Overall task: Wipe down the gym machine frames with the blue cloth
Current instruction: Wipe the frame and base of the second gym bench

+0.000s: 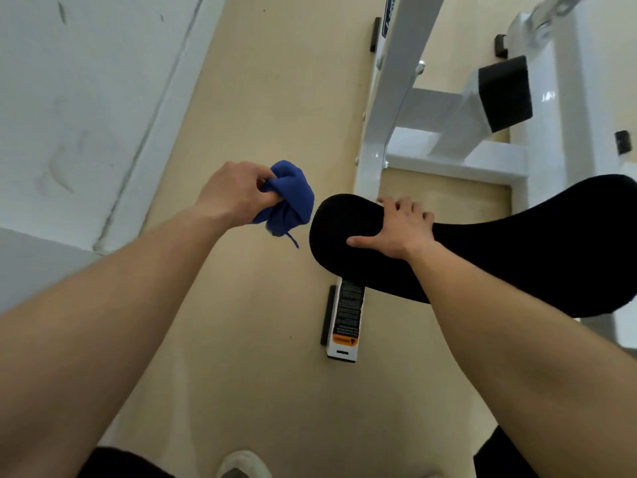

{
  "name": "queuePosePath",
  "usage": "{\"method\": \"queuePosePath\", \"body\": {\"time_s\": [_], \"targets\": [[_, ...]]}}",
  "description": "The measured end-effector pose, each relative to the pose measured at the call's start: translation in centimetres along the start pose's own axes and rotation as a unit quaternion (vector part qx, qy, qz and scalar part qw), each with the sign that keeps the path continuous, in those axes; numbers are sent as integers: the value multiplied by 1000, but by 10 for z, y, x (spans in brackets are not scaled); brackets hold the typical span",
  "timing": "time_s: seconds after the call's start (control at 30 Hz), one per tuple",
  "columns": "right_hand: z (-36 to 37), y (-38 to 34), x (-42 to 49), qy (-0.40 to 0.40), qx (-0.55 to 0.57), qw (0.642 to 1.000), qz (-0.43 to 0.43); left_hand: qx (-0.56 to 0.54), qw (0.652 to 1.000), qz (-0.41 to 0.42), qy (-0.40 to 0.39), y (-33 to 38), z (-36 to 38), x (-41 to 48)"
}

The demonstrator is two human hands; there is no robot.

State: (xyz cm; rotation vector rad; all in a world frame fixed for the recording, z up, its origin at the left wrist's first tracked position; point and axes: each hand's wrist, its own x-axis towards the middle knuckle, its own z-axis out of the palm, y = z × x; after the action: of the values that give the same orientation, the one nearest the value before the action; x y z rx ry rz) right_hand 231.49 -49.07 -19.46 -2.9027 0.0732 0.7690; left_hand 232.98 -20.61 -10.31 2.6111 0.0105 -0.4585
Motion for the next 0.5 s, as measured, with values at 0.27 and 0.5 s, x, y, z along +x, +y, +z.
{"method": "queuePosePath", "body": {"time_s": [0.27,0.5], "targets": [[-22,40,-8,8,-37,998,-41,-13,998,46,-33,35,23,11],[-77,103,-8,95,-39,994,38,-22,998,54,-27,46,23,15]]}}
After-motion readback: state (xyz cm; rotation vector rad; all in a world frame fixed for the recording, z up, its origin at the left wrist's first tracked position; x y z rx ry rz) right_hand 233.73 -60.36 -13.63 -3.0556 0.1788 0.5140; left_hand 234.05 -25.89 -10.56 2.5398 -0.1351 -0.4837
